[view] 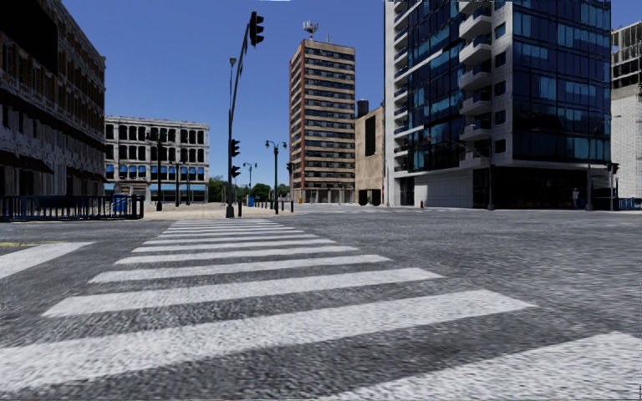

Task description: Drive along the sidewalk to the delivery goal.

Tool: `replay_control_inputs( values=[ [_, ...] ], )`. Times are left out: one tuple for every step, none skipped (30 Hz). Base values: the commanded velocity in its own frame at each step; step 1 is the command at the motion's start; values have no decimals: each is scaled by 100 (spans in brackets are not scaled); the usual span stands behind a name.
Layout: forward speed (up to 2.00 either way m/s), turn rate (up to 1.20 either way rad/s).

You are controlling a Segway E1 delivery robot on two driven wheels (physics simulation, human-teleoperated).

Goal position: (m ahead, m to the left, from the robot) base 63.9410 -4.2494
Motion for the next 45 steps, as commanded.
replay_control_inputs(
  values=[
    [200,69],
    [200,69],
    [200,69],
    [200,68],
    [200,68],
    [200,60],
    [200,56],
    [200,55],
    [200,55],
    [200,55],
    [200,55],
    [200,55],
    [200,55],
    [200,55],
    [200,55],
    [200,55],
    [200,55],
    [200,55],
    [200,55],
    [200,55],
    [200,58],
    [200,61],
    [200,63],
    [200,63],
    [200,63],
    [200,56],
    [200,0],
    [200,0],
    [200,0],
    [200,0],
    [200,0],
    [200,0],
    [200,0],
    [200,0],
    [200,0],
    [200,0],
    [200,0],
    [200,0],
    [200,0],
    [200,0],
    [200,0],
    [200,-5],
    [200,-16],
    [200,-23],
    [200,-23]
  ],
)
